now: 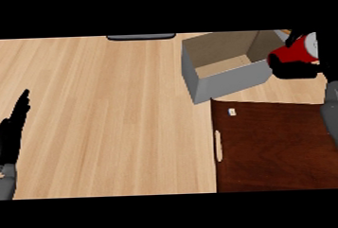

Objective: Pick the can from the tray and place it in the cardboard box

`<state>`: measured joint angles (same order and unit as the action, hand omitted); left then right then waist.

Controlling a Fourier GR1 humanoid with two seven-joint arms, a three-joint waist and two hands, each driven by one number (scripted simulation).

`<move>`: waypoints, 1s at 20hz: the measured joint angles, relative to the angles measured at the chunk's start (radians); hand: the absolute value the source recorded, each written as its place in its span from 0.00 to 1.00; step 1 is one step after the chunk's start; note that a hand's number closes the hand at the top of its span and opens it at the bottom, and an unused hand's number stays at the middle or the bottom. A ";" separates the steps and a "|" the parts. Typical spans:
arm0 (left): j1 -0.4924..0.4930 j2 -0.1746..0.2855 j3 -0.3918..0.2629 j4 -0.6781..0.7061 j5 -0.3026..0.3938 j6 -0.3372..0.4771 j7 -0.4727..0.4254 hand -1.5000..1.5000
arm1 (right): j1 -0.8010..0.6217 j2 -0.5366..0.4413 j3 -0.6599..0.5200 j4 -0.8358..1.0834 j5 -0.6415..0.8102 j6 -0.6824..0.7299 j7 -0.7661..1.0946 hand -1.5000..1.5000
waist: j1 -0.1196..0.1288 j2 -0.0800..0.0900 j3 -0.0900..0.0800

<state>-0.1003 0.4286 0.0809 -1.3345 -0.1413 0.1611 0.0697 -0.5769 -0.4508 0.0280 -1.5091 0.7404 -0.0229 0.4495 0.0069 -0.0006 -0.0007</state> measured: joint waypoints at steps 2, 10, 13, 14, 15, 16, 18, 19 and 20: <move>-0.009 -0.001 0.007 0.016 -0.003 -0.004 -0.010 0.50 | -0.067 0.031 -0.014 0.066 -0.003 -0.009 0.010 1.00 | 0.004 0.002 0.000; -0.024 -0.022 0.000 0.025 -0.030 -0.003 -0.011 0.50 | -0.333 0.125 -0.087 0.465 -0.019 -0.088 -0.042 1.00 | 0.020 0.008 0.001; -0.034 -0.022 -0.002 0.010 -0.036 -0.008 0.003 0.50 | -0.400 0.145 -0.115 0.632 -0.013 -0.148 -0.102 1.00 | 0.028 0.011 0.001; -0.029 -0.021 -0.003 -0.005 -0.036 -0.012 0.009 0.50 | -0.422 0.150 -0.124 0.687 -0.009 -0.171 -0.119 1.00 | 0.032 0.012 0.001; -0.025 -0.025 -0.002 -0.011 -0.035 -0.012 0.009 0.50 | -0.443 0.152 -0.132 0.742 -0.005 -0.187 -0.134 1.00 | 0.034 0.012 0.001; -0.033 -0.026 -0.001 -0.005 -0.037 -0.012 0.011 0.50 | -0.464 0.163 -0.137 0.792 0.000 -0.207 -0.144 1.00 | 0.036 0.014 0.001; -0.040 -0.033 -0.001 0.014 -0.041 -0.010 -0.004 0.50 | -0.508 0.170 -0.144 0.887 0.017 -0.240 -0.159 1.00 | 0.039 0.016 0.001; -0.052 -0.031 -0.001 0.017 -0.044 -0.012 0.000 0.50 | -0.526 0.175 -0.150 0.929 0.027 -0.267 -0.153 1.00 | 0.042 0.019 0.001; -0.060 -0.024 0.004 0.017 -0.038 -0.023 0.004 0.50 | -0.543 0.179 -0.157 0.966 0.033 -0.292 -0.149 1.00 | 0.044 0.019 0.001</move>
<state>-0.1607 0.4041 0.0845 -1.3174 -0.1796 0.1385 0.0737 -1.1201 -0.2718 -0.1291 -0.5435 0.7737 -0.3150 0.3005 0.0510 0.0182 0.0000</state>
